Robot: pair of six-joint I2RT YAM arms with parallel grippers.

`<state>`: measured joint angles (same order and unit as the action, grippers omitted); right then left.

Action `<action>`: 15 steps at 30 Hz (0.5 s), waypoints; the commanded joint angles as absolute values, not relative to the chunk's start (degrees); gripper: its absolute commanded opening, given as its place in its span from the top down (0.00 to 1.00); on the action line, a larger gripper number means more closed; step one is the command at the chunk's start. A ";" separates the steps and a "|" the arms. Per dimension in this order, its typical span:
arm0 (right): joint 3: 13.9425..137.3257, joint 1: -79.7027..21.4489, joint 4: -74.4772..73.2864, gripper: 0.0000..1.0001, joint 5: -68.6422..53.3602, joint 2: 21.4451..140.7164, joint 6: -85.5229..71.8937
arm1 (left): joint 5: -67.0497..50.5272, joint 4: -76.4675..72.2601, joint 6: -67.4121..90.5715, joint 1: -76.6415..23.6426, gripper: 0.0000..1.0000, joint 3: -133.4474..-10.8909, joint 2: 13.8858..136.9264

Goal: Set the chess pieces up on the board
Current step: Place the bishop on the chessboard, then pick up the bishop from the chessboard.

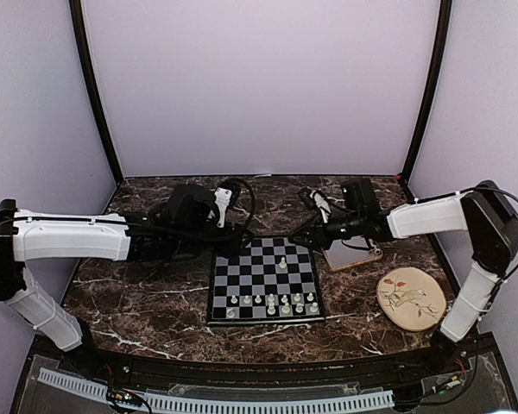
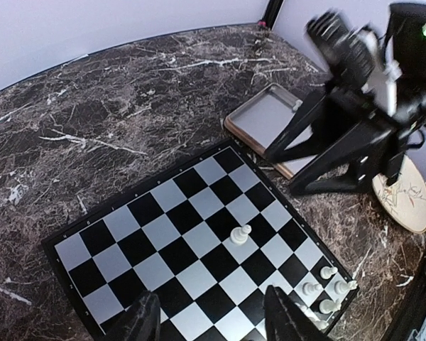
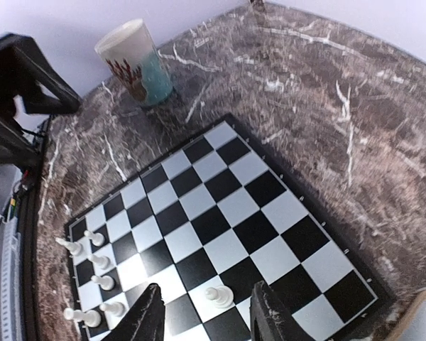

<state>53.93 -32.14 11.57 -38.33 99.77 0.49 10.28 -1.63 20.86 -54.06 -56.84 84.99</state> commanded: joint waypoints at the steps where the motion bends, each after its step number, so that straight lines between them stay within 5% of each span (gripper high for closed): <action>1: 57.04 -28.20 -0.24 0.59 -42.68 90.65 3.10 | 4.31 8.10 15.42 -52.34 0.48 -66.73 90.12; 7: 56.74 -22.73 -15.56 0.58 -38.93 82.98 11.49 | -0.89 23.46 8.89 -51.62 0.50 -85.17 104.15; 15: 54.81 -12.53 -18.72 0.57 -42.19 81.24 13.73 | -8.55 34.09 7.20 -50.55 0.52 -103.96 120.11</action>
